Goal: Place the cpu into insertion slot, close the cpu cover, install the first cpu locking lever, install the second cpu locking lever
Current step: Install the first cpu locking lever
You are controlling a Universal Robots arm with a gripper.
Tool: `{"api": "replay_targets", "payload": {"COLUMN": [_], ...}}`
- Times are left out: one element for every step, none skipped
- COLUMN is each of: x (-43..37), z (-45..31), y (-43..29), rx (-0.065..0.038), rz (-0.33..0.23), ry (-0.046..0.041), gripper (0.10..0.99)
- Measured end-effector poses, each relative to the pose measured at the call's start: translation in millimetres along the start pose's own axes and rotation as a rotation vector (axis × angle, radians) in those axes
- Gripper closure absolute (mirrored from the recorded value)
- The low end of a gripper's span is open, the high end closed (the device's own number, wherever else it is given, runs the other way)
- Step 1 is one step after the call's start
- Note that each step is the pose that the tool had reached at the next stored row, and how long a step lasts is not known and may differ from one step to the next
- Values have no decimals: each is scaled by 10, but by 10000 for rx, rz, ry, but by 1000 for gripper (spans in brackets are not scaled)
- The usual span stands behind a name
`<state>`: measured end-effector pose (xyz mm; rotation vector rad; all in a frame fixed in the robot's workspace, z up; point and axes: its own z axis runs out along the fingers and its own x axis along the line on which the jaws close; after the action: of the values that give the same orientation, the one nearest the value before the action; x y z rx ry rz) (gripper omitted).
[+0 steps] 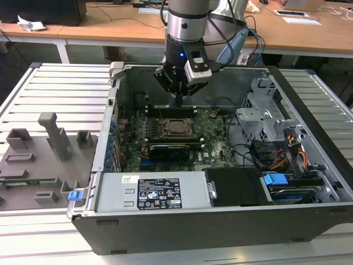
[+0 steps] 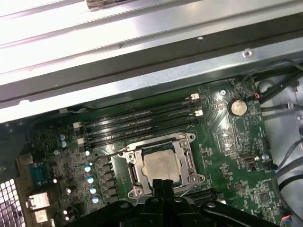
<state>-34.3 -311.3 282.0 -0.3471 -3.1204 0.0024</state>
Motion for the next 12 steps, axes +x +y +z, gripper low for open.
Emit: {"api": "replay_targets", "payload": {"x": [0,0,0,0,0,0,0,0,0,0,0,6], "z": [1,2,3,5,7,9,11,12,14,16,17,19], "y": [0,0,0,0,0,0,0,0,0,0,0,-2], "rx": [2,2,1,2,3,3,3,4,4,5,5,4], "rz": [-284,-545,-726,-1052,-1449,-1706,-1897,-2087,-2285,-2502,-2683,-2779], "ry": [0,-1,-1,-2,-2,-3,-4,-4,-4,-4,-5,-5], "gripper": [980,980,980,980,980,980,980,980,980,980,980,980]}}
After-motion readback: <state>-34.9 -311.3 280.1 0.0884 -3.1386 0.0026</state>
